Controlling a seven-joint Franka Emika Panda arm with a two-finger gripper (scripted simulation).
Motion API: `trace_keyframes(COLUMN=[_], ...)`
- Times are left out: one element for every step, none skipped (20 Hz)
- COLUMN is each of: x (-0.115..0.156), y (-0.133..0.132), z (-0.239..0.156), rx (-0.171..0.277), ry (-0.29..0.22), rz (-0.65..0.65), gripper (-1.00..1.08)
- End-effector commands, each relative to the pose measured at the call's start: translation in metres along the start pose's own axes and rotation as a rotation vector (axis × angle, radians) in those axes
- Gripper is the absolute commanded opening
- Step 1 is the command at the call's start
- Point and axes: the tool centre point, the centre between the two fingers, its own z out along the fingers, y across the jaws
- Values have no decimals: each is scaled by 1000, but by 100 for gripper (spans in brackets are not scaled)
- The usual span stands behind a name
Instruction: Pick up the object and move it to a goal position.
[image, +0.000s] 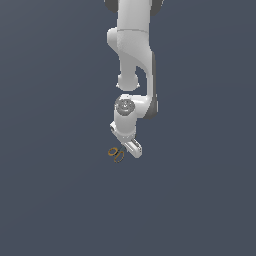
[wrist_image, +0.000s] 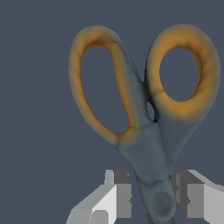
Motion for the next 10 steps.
trace_keyframes(x=[-2, -1, -1, 0, 2, 4, 6, 10, 14, 18], y=[-2, -1, 0, 0, 2, 3, 5, 8, 11, 14], z=[2, 0, 0, -1, -3, -5, -7, -10, -14, -19], rx=[0, 0, 0, 0, 0, 0, 0, 0, 0, 0], ry=[-1, -1, -1, -1, -1, -1, -1, -1, -1, -1], rz=[-4, -1, -1, -1, -1, -1, -1, -1, -1, -1], gripper=[-100, -100, -100, -100, -100, -100, -100, -100, -100, -100])
